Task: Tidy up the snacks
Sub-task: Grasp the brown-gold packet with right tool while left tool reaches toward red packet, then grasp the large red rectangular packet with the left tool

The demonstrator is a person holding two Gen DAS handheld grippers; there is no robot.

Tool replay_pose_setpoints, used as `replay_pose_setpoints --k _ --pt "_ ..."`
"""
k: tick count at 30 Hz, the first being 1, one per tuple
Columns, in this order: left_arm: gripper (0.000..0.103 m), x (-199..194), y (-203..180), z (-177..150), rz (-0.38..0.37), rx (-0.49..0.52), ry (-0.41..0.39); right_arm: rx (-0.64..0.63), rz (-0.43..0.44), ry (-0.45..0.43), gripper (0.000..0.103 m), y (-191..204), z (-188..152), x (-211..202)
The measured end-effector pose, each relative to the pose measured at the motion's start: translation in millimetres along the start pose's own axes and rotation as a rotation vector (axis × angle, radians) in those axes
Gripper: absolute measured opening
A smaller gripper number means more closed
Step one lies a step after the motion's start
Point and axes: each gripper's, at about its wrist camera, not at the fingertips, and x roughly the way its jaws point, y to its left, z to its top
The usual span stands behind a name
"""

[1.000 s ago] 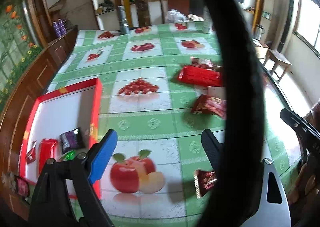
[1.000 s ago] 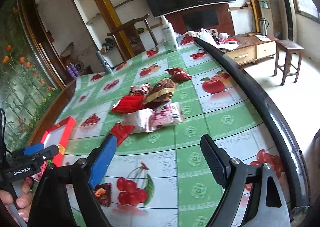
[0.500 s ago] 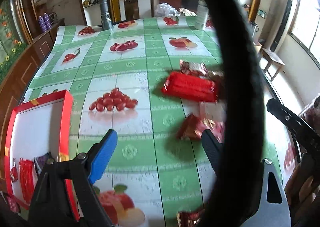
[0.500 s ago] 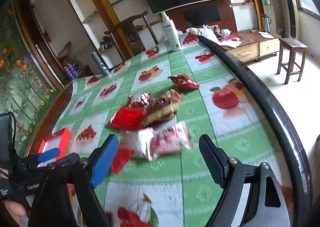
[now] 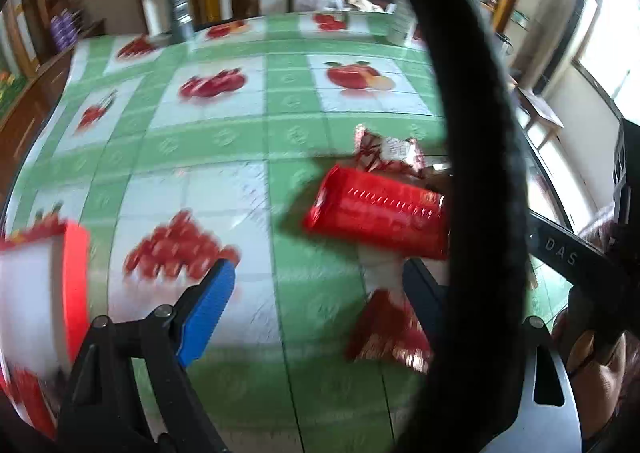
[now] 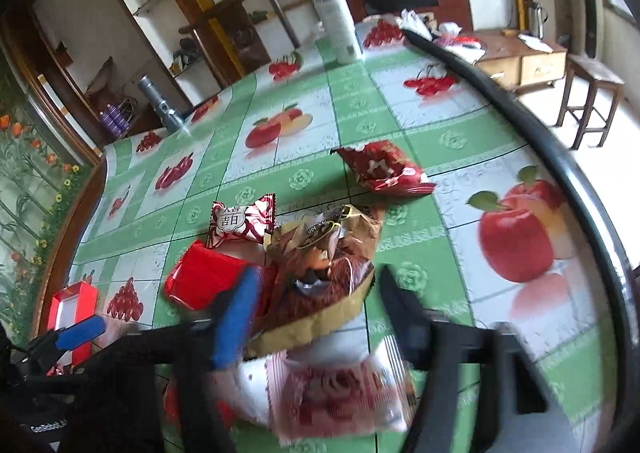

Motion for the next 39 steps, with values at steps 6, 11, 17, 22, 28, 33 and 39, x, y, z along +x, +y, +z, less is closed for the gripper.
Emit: replay_pose_setpoints --k 6,11,17,22,28,33,39 --pt "0.086 12.6 -19.4 31.2 -0.005 0.353 -0.056 -0.026 0.032 0.001 0.034 0.6 -2.3 -6.2" --pt "0.086 31.4 -37.5 38.4 -0.059 0.642 -0.023 -0.008 0.056 -0.010 0.034 -4.5 -2.6 -12.0" --pt "0.086 45.0 -54.4 32.9 -0.202 0.829 0.044 0.036 0.060 -0.062 0.034 -17.9 -7.8 -35.6" --pt "0.086 49.6 -53.0 36.7 -0.275 0.795 0.110 0.085 0.057 -0.073 0.034 -31.3 -14.1 -44.2" --pt "0.084 37.1 -59.5 1.6 -0.263 0.873 0.169 0.096 0.070 -0.100 0.034 -32.1 -17.0 -57.6" --pt "0.084 24.1 -66.2 -7.6 -0.224 0.912 0.175 0.092 0.082 -0.116 0.034 -29.8 -20.3 -65.8" --pt "0.077 44.1 -72.2 10.5 -0.197 0.855 0.177 0.090 0.086 -0.115 0.034 -30.2 -23.6 -71.6"
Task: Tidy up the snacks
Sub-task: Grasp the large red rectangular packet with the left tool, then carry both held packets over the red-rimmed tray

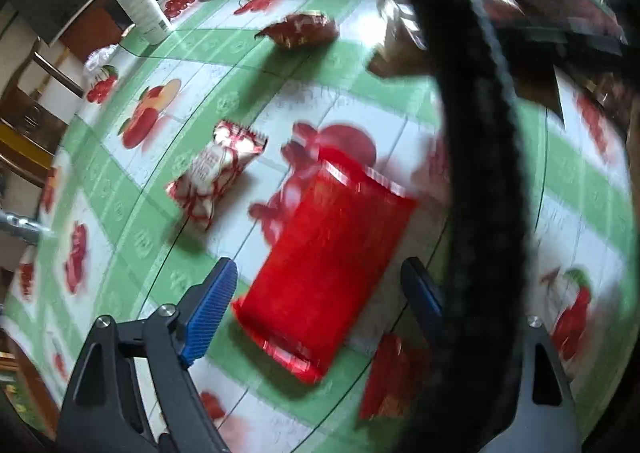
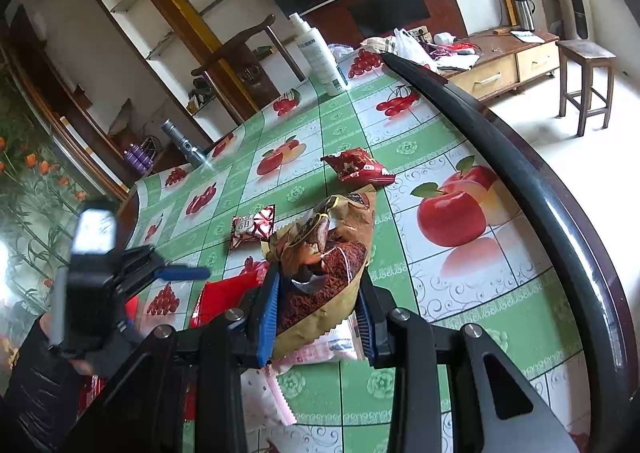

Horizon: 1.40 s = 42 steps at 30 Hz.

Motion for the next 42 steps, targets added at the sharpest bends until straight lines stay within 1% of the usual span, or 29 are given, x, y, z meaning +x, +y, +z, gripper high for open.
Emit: replay_pose_setpoints --k 1,2,3,4,5,7,10,13,16,19,20,22,23,24,25,26,28,29,32,33,39,42 --pt "0.072 1.4 3.3 3.3 -0.032 -0.019 -0.004 0.000 -0.001 -0.001 0.034 -0.1 -0.3 -1.5" --pt "0.059 0.5 5.1 3.3 -0.060 -0.033 -0.012 0.000 -0.003 -0.004 0.034 0.0 -0.6 -2.5" --pt "0.049 0.3 4.3 3.1 -0.066 -0.040 -0.018 0.000 -0.003 -0.006 0.034 0.1 -1.3 -4.4" --pt "0.048 0.1 2.9 3.6 -0.065 -0.043 -0.026 -0.001 -0.002 -0.009 0.034 0.2 -1.7 -6.3" --pt "0.048 -1.5 -2.5 1.5 -0.038 -0.038 -0.036 -0.003 -0.003 -0.012 0.034 0.4 -2.5 -8.9" --pt "0.047 -4.6 -10.3 -4.6 -0.032 -0.044 -0.044 -0.006 -0.004 -0.016 0.034 0.5 -3.9 -12.9" --pt "0.047 -10.0 -17.2 -16.9 -0.017 -0.106 -0.037 -0.014 -0.002 -0.017 0.034 0.1 -8.9 -18.2" --pt "0.047 -20.3 -27.4 -32.0 0.043 -0.174 -0.025 -0.019 0.011 -0.014 0.034 2.2 -15.8 -24.0" --pt "0.047 -43.8 -30.5 -49.6 0.068 -0.297 -0.069 -0.039 0.038 -0.023 0.034 9.8 -21.8 -33.8" --pt "0.047 -75.3 -36.2 -72.3 0.146 -0.433 -0.126 -0.079 0.060 -0.041 0.034 22.5 -29.3 -47.5" --pt "0.047 -86.0 -38.3 -80.6 0.181 -0.494 -0.145 -0.089 0.064 -0.045 0.034 26.3 -31.4 -50.8" --pt "0.047 -97.0 -42.2 -90.7 0.228 -0.563 -0.163 -0.115 0.076 -0.050 0.034 36.0 -35.9 -57.3" --pt "0.047 -103.5 -44.8 -96.5 0.274 -0.609 -0.176 -0.132 0.085 -0.052 0.034 42.4 -38.6 -60.6" --pt "0.047 -107.7 -46.7 -101.5 0.304 -0.640 -0.181 -0.140 0.088 -0.054 0.034 45.2 -40.9 -62.6" --pt "0.047 -110.8 -47.5 -106.1 0.324 -0.667 -0.187 -0.152 0.092 -0.056 0.034 49.7 -43.2 -65.0" --pt "0.047 -116.3 -48.7 -113.0 0.350 -0.719 -0.196 -0.165 0.100 -0.057 0.034 54.9 -45.9 -67.4" --pt "0.047 -123.0 -49.1 -123.2 0.375 -0.779 -0.203 -0.178 0.115 -0.058 0.034 60.6 -49.8 -69.9" --pt "0.047 -127.8 -50.1 -128.9 0.403 -0.815 -0.215 -0.189 0.121 -0.057 0.034 65.2 -52.8 -71.4" --pt "0.047 -141.3 -54.3 -137.6 0.486 -0.861 -0.240 -0.211 0.139 -0.054 0.034 74.9 -60.7 -74.8" --pt "0.047 -145.9 -55.6 -140.4 0.501 -0.873 -0.249 -0.217 0.144 -0.054 0.033 77.7 -63.1 -75.4" --pt "0.048 -174.6 -62.2 -152.1 0.580 -0.921 -0.317 -0.258 0.167 -0.043 0.033 95.0 -75.6 -75.5" --pt "0.047 -186.0 -65.5 -156.8 0.602 -0.932 -0.345 -0.283 0.164 -0.044 0.033 102.5 -79.4 -77.2"
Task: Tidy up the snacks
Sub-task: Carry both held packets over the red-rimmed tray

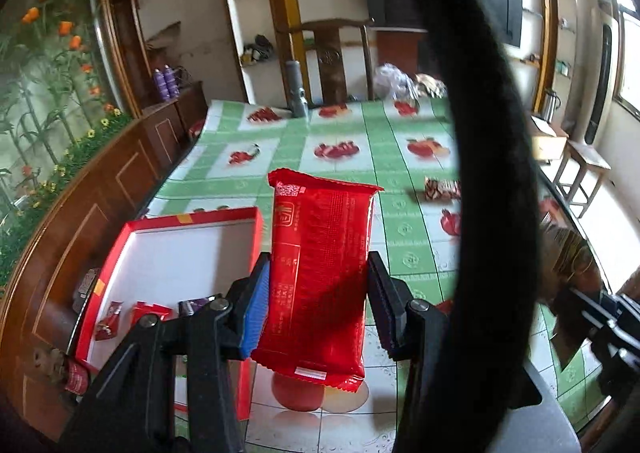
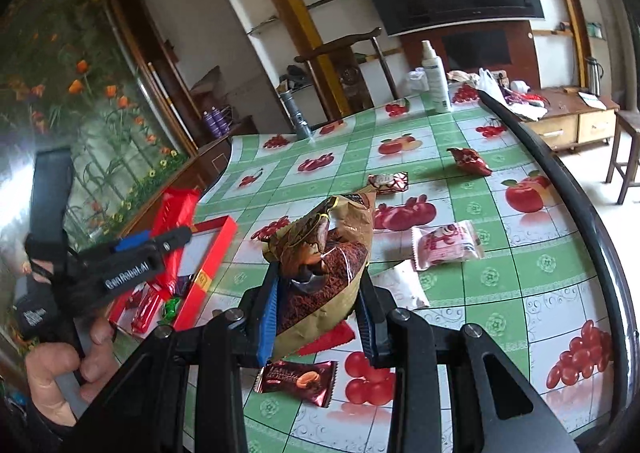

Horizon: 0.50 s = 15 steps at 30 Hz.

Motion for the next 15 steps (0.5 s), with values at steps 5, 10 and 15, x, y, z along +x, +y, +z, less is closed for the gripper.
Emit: replay_pose_setpoints --k 5,10,15 --pt "0.048 -10.5 5.7 0.9 0.017 -0.017 -0.035 -0.037 -0.017 -0.010 0.033 11.1 0.7 -1.6" --pt "0.048 -15.8 8.7 0.5 0.028 -0.030 -0.055 -0.071 -0.042 -0.016 0.033 21.2 1.6 -3.4" --pt "0.048 -17.4 12.9 0.1 0.033 -0.045 -0.063 -0.102 -0.097 -0.013 0.033 27.7 3.8 -0.2"
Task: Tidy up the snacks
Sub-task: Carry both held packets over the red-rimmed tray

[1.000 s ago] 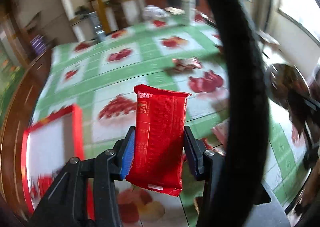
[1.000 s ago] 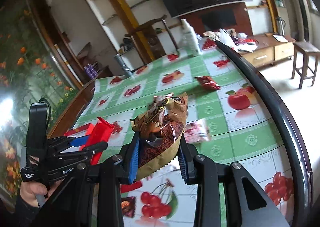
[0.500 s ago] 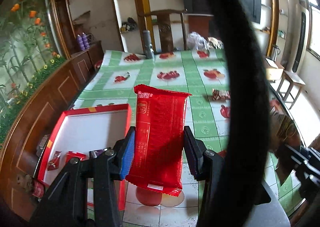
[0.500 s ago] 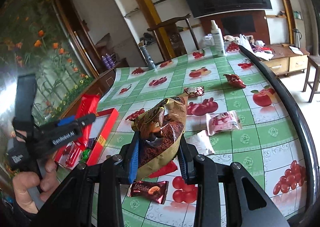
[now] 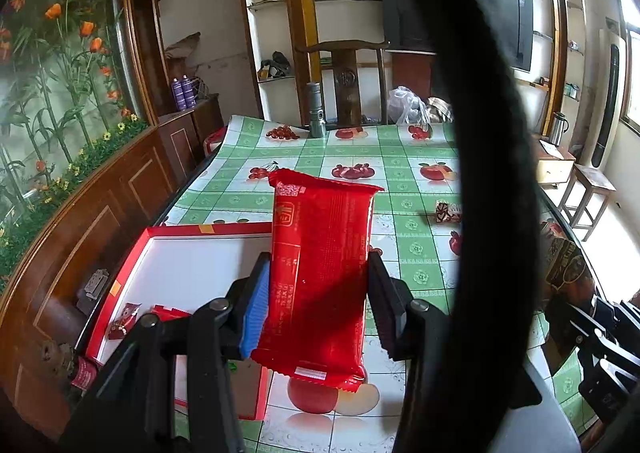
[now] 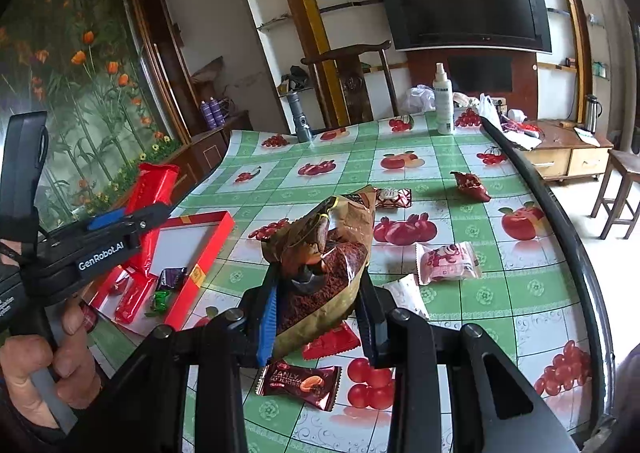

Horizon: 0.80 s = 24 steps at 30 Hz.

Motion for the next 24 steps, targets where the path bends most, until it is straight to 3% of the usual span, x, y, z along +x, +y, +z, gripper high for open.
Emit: replay_pose_setpoints --k 11,24 --pt "0.048 7.0 -1.9 -5.3 -0.006 0.002 0.033 -0.078 -0.225 0.005 0.033 -0.2 8.4 4.4" --pt "0.048 6.3 -34.0 -4.8 -0.014 0.062 0.035 -0.091 -0.296 -0.021 0.034 -17.6 11.1 -13.2"
